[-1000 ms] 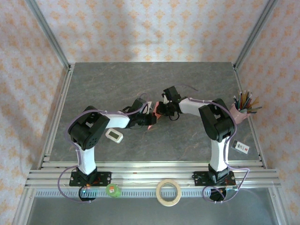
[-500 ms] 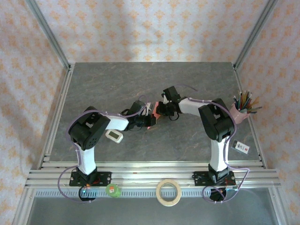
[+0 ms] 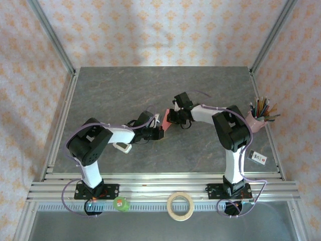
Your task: Fold a paper plane with a square sheet of paper (pick it up from the middle)
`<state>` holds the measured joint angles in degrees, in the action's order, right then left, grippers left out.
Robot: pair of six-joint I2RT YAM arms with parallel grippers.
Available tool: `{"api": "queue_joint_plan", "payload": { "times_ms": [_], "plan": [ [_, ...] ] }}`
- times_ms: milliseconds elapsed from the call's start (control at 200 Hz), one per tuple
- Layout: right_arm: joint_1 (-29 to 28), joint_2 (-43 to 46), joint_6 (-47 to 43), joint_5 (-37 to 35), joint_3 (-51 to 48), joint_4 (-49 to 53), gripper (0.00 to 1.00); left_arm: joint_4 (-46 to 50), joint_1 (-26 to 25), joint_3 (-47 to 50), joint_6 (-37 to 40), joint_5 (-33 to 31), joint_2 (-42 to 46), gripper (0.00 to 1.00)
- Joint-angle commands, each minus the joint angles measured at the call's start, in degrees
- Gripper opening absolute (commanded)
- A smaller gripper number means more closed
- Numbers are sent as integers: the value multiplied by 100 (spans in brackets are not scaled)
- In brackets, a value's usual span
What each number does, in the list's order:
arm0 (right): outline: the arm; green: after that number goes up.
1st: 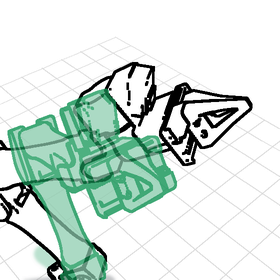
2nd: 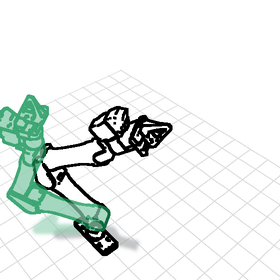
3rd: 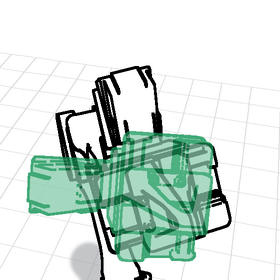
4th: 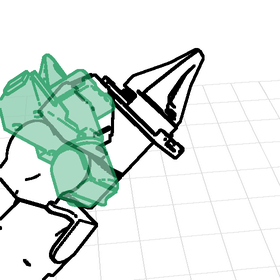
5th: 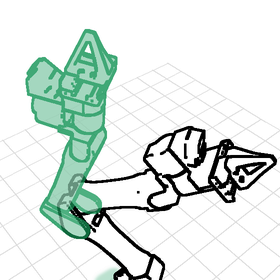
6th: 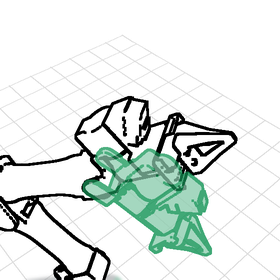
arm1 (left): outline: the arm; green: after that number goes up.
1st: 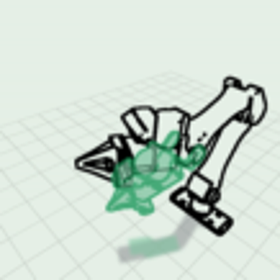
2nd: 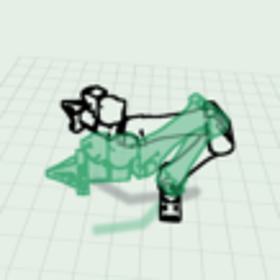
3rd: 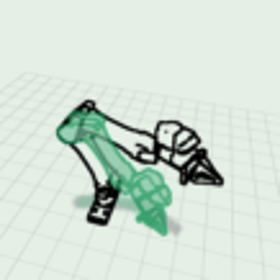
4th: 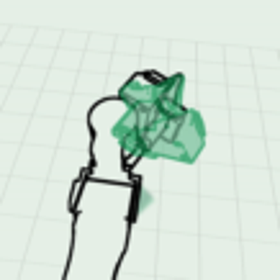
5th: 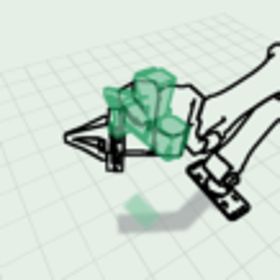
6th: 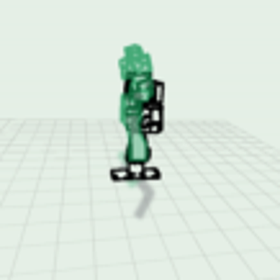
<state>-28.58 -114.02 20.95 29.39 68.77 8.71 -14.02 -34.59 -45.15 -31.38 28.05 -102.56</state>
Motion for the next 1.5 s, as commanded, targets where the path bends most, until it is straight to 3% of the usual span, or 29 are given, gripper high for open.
{"api": "queue_joint_plan", "payload": {
  "times_ms": [0, 290, 435, 581, 906, 1111, 1491],
  "plan": [
    [18, -427, 7, -618, -103, 596, 9, 940, -82, 359, 115, -18, 98, 0],
    [8, -300, -18, -443, -156, 578, 9, 1316, -79, 710, 152, -66, 669, 0],
    [-23, -79, 93, -154, -369, 433, 9, 1700, 88, 279, 340, -165, 1235, 0],
    [-56, 206, 293, 93, -678, 185, 9, 1374, 197, -44, 211, 80, 1563, 0],
    [-104, 384, 493, 570, -937, -256, 9, 299, 197, -384, -428, 416, 482, 0],
    [-104, 427, 465, 533, -805, -247, 9, 343, 189, -448, -361, 259, 14, 0],
    [135, 628, 245, -15, -347, -140, 10, 733, 163, -114, -83, -63, -70, 0]
  ]
}}
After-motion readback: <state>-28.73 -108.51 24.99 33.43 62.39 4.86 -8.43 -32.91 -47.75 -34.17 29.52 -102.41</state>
